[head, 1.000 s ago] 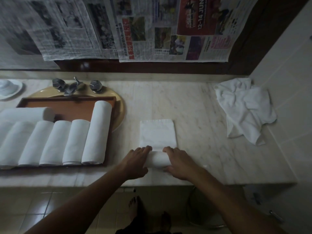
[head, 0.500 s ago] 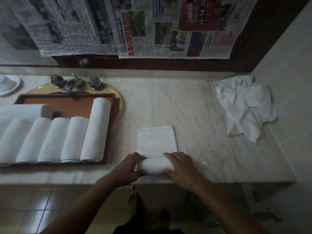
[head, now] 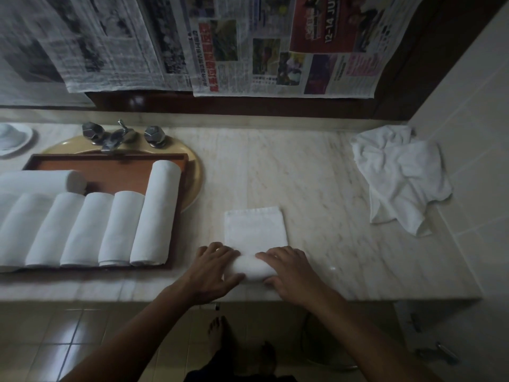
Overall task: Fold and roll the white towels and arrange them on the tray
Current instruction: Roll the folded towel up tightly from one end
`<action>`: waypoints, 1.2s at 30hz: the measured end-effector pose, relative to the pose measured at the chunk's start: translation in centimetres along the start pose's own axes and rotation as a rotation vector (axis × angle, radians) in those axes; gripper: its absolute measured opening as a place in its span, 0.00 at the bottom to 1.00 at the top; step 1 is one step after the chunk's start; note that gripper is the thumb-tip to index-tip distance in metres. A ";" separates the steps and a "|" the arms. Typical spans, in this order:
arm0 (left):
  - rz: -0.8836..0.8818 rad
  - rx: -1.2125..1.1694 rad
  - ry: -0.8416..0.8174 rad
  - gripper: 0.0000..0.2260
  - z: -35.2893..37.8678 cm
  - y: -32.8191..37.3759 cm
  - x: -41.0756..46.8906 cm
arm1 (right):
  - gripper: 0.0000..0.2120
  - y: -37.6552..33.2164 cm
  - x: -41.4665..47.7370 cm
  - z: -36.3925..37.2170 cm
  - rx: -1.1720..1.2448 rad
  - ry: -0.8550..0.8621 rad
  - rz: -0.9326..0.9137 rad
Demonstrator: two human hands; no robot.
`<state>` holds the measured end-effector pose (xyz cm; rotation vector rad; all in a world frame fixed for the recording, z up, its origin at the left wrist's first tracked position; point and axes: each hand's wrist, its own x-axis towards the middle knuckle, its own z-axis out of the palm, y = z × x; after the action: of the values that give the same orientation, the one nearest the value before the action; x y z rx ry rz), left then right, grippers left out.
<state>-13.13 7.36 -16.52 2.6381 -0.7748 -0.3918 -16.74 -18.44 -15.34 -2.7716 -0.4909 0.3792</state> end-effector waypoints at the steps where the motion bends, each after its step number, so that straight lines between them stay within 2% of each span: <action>1: -0.028 -0.001 0.000 0.32 -0.2 -0.4 -0.3 | 0.28 -0.1 0.1 -0.3 0.011 -0.018 0.007; 4: -0.062 -0.019 0.101 0.30 -0.9 -0.1 -1.1 | 0.25 -0.3 0.4 -1.3 0.046 -0.072 0.043; 7: 0.037 0.027 0.176 0.27 -0.2 3.3 -1.6 | 0.22 -0.2 0.8 -1.7 0.063 -0.122 0.092; 12: -0.035 0.224 0.077 0.39 3.2 5.2 -0.2 | 0.21 0.3 2.8 -2.0 0.076 -0.166 0.129; 15: -0.058 0.235 0.029 0.38 2.5 4.6 1.2 | 0.21 0.9 4.4 -2.1 0.023 -0.159 0.141; 17: -0.070 0.222 0.018 0.36 1.4 4.1 2.3 | 0.20 1.0 5.4 -2.3 0.051 -0.103 0.168; 21: -0.097 0.178 -0.004 0.32 0.3 3.1 4.0 | 0.16 1.0 5.9 -2.3 0.099 0.143 0.153; 23: -0.109 0.159 -0.011 0.31 0.0 2.7 4.5 | 0.20 0.9 4.9 -1.9 0.091 0.202 0.089; 26: -0.108 0.154 -0.025 0.31 -0.1 2.2 4.6 | 0.33 1.3 3.5 -1.1 0.016 0.012 0.014; 28: -0.089 0.143 -0.041 0.32 0.1 2.0 4.2 | 0.37 1.4 3.1 -1.3 0.001 -0.080 0.018; 32: -0.031 0.063 -0.050 0.34 0.4 2.4 1.8 | 0.33 0.0 1.9 -2.5 0.088 -0.194 0.058; 36: 0.052 0.132 0.076 0.30 1.4 4.3 -1.3 | 0.28 -0.7 1.0 -2.5 0.136 -0.250 0.109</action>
<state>-16.67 4.34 -15.80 2.7307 -0.8698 -0.2324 -15.22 -18.09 -13.01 -2.6382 -0.3564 0.7620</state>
